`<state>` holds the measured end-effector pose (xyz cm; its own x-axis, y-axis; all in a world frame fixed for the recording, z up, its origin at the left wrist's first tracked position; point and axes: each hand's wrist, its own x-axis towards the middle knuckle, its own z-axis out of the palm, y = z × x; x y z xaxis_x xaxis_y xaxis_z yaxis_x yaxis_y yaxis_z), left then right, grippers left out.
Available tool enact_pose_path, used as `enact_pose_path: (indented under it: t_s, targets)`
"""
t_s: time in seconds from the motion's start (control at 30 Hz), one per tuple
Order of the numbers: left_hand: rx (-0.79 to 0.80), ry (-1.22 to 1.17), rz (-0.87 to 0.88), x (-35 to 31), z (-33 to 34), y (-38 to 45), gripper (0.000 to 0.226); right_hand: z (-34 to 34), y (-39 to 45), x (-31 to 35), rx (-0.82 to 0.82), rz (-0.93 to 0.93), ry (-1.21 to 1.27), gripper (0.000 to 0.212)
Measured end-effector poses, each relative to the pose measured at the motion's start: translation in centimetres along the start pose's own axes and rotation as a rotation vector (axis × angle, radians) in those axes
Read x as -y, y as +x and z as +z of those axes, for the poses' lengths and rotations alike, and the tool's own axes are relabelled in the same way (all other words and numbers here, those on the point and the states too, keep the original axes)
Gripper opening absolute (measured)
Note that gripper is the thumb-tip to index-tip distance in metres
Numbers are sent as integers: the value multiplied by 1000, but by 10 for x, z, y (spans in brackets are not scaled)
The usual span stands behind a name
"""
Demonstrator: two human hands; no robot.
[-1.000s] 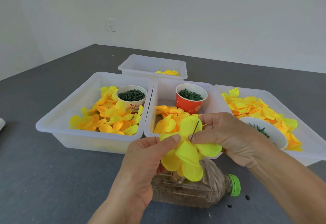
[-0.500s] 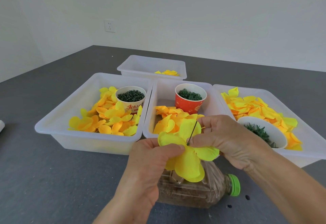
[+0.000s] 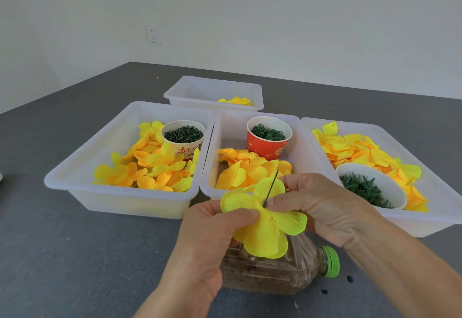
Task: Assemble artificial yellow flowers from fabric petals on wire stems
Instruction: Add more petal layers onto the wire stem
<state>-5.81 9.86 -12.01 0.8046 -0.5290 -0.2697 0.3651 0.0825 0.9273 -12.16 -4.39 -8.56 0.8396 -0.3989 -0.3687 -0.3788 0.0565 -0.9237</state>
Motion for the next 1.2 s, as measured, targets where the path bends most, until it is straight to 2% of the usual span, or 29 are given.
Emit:
enact_pose_path:
  t_s: [0.07, 0.13, 0.2, 0.3, 0.4, 0.57, 0.67, 0.77, 0.87, 0.97, 1.2]
  targets:
    - [-4, 7, 8, 0, 0, 0, 17, 0, -1, -2, -10, 7, 16, 57]
    - [-9, -2, 17, 0, 0, 0, 16, 1, -4, -3, -31, -24, 11, 58]
    - [-10, -14, 27, 0, 1, -1, 14, 2, -8, -5, -74, -121, -54, 51]
    - [-5, -21, 31, 0, 2, -2, 13, 4, -14, -9, -188, -352, -184, 30]
    - [9, -14, 38, 1, 2, -2, 16, 6, -21, -10, -167, -484, -249, 19]
    - [-12, 9, 110, 2, 1, -6, 24, 6, -21, -13, -119, -497, -332, 15]
    - [-132, 123, 206, 2, 1, -7, 39, 7, -20, -13, -133, -487, -297, 8]
    - [-176, 290, 352, 5, 0, -9, 48, 7, -19, -12, -146, -489, -306, 11]
    - [-179, 532, 601, 8, 0, -12, 33, 6, -18, -12, -152, -475, -317, 12]
    - [-183, 707, 758, 10, -2, -10, 23, 6, -18, -11, -144, -464, -308, 13]
    - [-164, 785, 763, 8, -4, -4, 13, 7, -16, -10, -138, -440, -323, 11]
